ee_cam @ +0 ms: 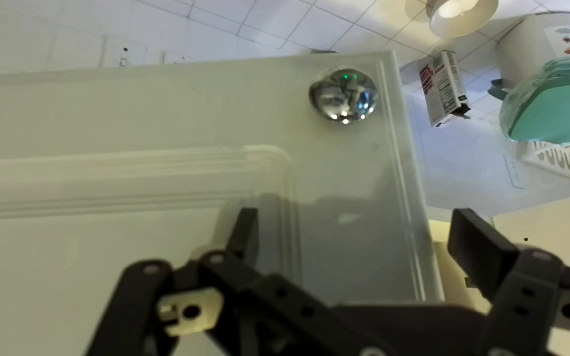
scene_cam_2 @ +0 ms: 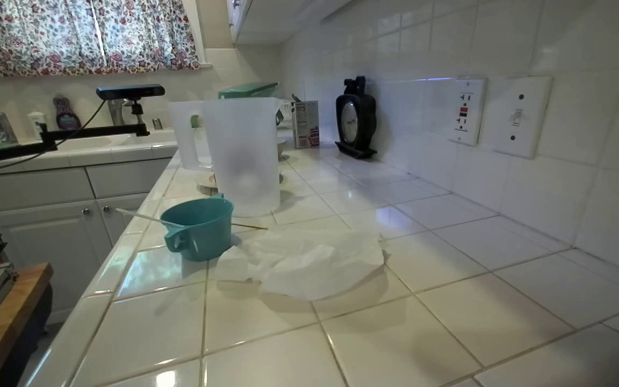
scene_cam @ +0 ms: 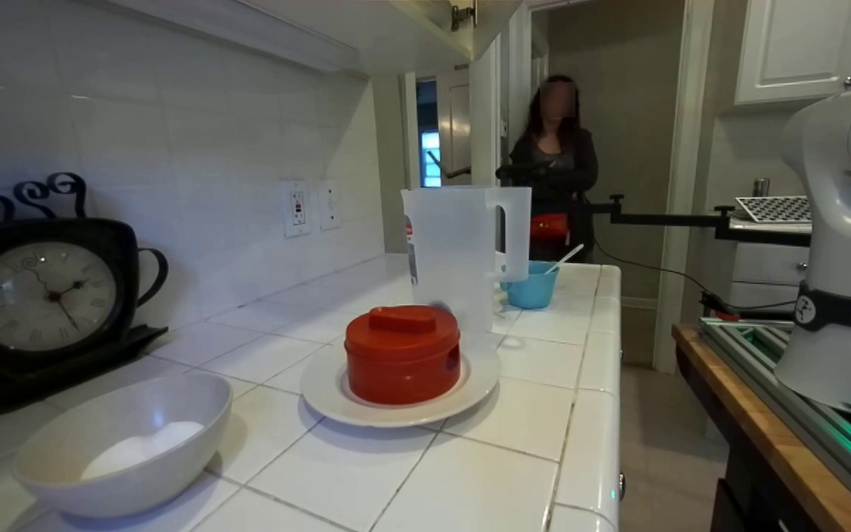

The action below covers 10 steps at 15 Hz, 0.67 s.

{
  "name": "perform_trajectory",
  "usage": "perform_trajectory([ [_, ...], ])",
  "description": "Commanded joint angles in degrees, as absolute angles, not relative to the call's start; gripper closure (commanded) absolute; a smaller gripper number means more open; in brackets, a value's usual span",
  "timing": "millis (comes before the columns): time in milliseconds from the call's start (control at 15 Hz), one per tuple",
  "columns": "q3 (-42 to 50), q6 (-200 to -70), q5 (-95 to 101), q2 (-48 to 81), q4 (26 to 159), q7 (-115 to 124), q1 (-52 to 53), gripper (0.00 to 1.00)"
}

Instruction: Close the cupboard door

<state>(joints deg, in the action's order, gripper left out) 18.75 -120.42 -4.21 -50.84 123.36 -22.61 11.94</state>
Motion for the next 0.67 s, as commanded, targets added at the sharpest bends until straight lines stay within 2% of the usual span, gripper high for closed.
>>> perform_trajectory([
  [0, 18.8, -120.5, -6.0, -48.0, 119.9, -25.0, 11.8, 0.0],
  [600, 17.9, -120.2, -6.4, -42.5, 115.5, -25.5, 11.8, 0.0],
])
